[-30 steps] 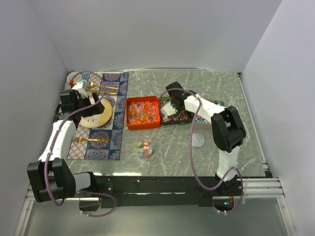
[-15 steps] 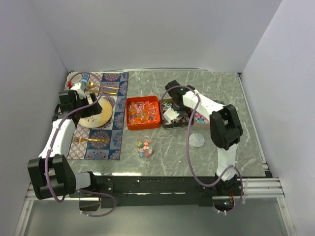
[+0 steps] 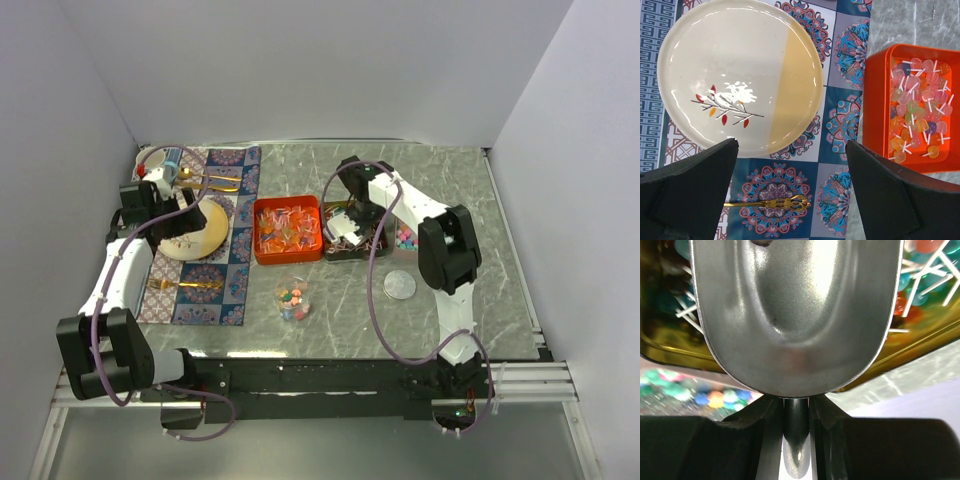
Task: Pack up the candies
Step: Scoop the fake candies from the storage box.
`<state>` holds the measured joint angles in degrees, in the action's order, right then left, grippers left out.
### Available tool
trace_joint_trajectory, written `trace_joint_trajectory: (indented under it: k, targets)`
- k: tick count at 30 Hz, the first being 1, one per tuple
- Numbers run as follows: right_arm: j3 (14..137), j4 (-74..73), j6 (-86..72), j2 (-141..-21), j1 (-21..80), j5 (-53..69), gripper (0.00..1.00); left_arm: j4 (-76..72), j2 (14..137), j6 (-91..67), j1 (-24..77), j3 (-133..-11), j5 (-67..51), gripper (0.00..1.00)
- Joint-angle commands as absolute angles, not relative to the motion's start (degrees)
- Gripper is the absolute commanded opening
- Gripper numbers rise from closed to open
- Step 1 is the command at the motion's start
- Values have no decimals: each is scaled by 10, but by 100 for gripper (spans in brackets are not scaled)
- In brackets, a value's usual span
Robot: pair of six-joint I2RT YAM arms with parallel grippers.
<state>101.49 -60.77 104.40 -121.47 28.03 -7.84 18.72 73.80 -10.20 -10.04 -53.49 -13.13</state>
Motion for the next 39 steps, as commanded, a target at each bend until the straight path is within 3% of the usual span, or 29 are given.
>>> trace_joint_trajectory:
  k: [1, 23, 30, 39]
  targets:
    - [953, -623, 985, -1215, 285, 25, 0, 191, 744, -93, -104, -563, -128, 97]
    - [911, -585, 876, -1143, 217, 85, 0, 196, 762, -65, -103, -582, -120, 96]
    - [982, -630, 847, -1152, 202, 65, 0, 197, 762, -59, -104, -584, -119, 96]
    - [968, -626, 817, -1150, 185, 60, 0, 192, 787, -65, -104, -605, -127, 97]
